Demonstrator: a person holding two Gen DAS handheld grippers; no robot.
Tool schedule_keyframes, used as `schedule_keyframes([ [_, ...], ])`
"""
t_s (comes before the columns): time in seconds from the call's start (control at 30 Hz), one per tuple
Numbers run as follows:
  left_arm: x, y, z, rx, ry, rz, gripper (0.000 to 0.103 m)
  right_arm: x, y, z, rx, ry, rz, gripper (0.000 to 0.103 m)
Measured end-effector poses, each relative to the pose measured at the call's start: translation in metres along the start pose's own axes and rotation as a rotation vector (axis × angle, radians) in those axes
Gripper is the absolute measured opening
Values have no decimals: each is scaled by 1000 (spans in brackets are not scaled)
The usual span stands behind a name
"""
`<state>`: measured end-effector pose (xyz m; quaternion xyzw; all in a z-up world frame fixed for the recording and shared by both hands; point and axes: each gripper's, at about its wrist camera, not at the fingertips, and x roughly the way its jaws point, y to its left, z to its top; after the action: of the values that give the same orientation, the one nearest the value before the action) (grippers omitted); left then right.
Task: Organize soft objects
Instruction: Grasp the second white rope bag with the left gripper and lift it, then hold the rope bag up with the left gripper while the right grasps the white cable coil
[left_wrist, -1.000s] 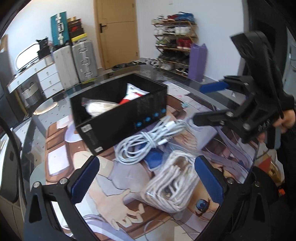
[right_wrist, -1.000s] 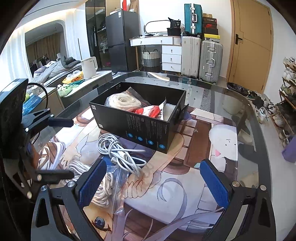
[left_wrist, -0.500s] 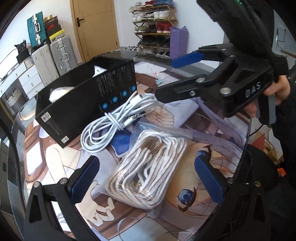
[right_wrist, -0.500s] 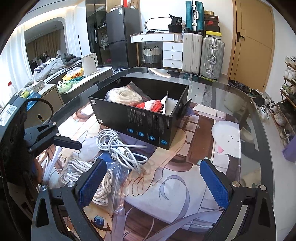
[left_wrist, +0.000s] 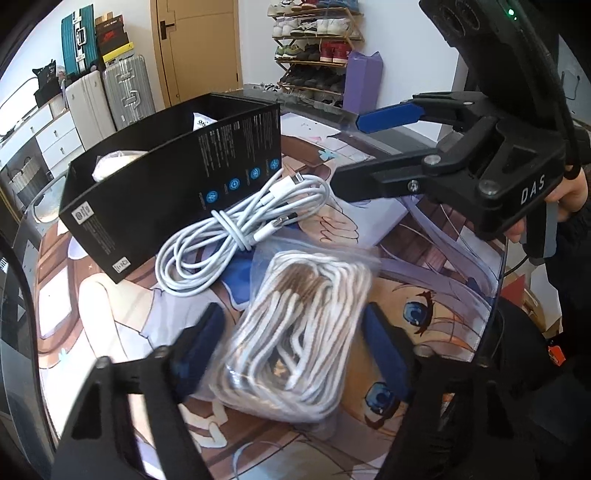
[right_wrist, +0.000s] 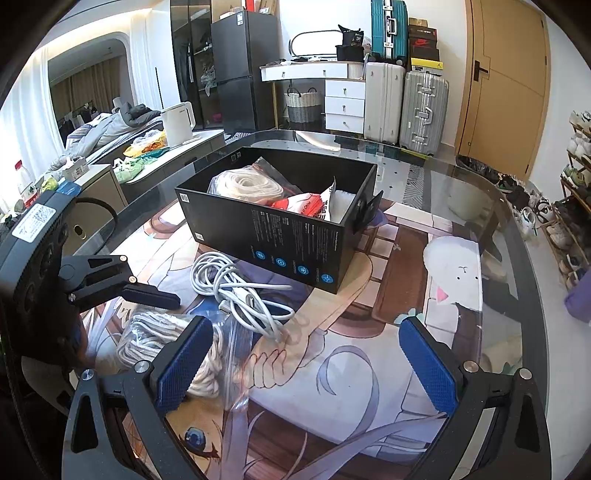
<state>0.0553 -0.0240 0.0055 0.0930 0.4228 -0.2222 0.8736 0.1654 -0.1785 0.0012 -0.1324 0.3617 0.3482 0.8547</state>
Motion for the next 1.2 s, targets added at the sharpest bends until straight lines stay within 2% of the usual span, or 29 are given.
schedule_keyframes([
  [0.07,-2,3,0,2,-4,-8,55,0,0,0,0,1,2,102],
  [0.27,-11,7,-2,-1,-9,-39,45,1,0,-1,-1,3,2,102],
  [0.53,-28,8,1,2,-48,-84,43,-6,-5,1,16,-18,-7,102],
  [0.8,-55,13,3,-10,-112,-95,43,-16,-14,4,48,-55,-17,102],
  [1.2,-75,42,6,-105,-189,27,43,-6,-7,2,42,-33,-5,102],
])
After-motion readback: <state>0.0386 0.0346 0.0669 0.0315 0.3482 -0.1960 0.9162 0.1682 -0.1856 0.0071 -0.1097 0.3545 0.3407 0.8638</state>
